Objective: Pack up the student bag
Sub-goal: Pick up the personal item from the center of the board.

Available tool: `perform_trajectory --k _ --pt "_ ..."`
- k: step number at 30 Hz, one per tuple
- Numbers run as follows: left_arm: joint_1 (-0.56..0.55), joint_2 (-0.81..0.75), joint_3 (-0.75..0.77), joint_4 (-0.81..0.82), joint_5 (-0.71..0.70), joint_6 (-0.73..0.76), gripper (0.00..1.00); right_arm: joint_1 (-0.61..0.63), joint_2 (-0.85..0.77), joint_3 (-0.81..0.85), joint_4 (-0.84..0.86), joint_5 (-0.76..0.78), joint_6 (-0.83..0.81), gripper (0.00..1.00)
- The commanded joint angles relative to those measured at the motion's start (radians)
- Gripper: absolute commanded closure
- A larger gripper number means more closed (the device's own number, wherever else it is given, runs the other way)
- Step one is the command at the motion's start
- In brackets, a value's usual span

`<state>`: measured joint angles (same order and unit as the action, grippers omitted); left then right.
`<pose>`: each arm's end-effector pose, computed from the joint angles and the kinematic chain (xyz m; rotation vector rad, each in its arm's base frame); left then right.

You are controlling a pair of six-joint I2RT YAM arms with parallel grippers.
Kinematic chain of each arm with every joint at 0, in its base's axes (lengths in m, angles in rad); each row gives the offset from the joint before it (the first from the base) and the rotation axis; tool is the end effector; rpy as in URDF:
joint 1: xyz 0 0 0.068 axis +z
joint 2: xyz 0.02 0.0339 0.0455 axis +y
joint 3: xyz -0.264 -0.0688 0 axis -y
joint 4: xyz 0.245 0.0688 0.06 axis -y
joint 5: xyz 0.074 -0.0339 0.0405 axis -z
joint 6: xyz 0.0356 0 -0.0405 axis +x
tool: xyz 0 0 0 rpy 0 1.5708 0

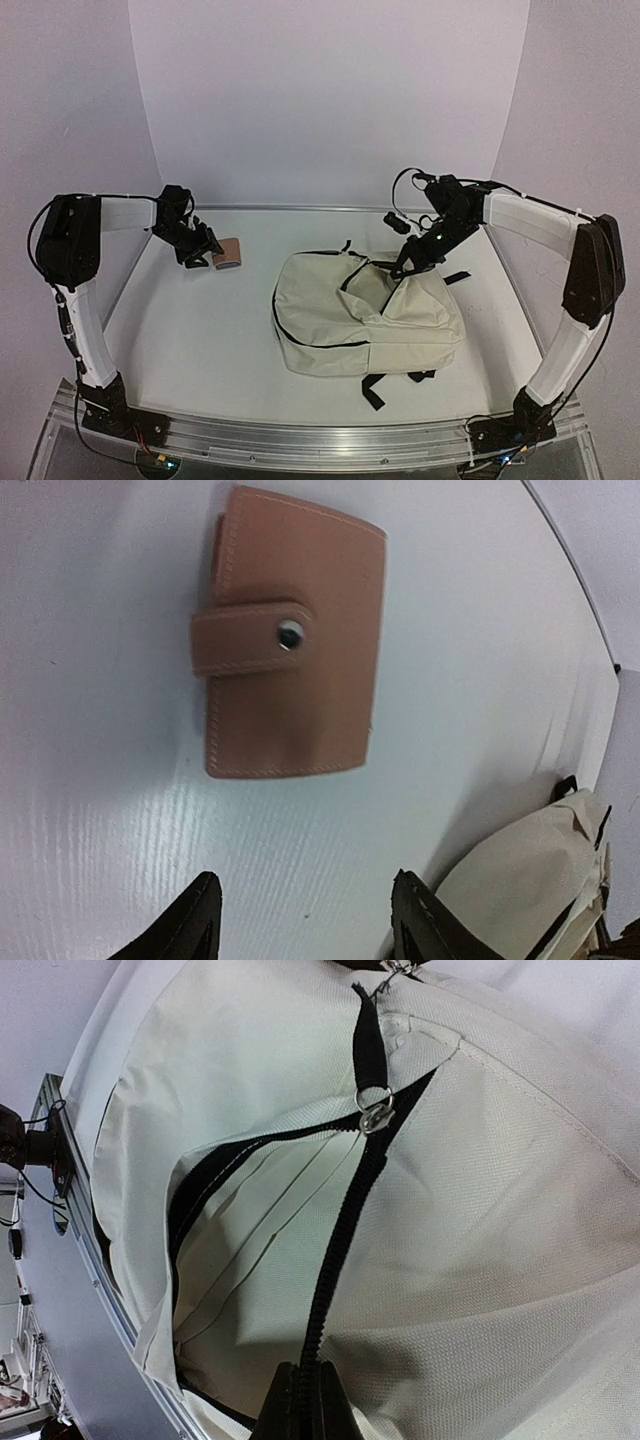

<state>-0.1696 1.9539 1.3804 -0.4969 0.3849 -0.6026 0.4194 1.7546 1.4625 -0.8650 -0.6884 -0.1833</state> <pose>0.4003 -0.0821 0.1820 -0.4527 2.6895 -0.7539 0.3205 0.1676 0.2670 -0.9740 2.4642 1.0059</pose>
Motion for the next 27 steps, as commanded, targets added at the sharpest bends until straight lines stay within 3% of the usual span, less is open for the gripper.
perform_trajectory --k 1,14,21,27 --pt "0.042 0.063 0.005 0.09 0.081 0.008 0.46 -0.011 0.003 0.049 0.012 0.012 -0.016 1.0" --pt "0.065 0.242 0.074 0.201 0.189 0.048 0.62 -0.012 -0.006 0.066 -0.022 0.057 -0.031 1.0" --pt "0.066 0.234 0.09 0.195 0.174 0.036 0.99 -0.013 -0.009 0.07 -0.028 0.063 -0.029 1.0" --pt "0.066 0.118 0.081 0.166 0.181 0.042 1.0 -0.012 -0.007 0.083 -0.032 0.055 -0.027 1.0"
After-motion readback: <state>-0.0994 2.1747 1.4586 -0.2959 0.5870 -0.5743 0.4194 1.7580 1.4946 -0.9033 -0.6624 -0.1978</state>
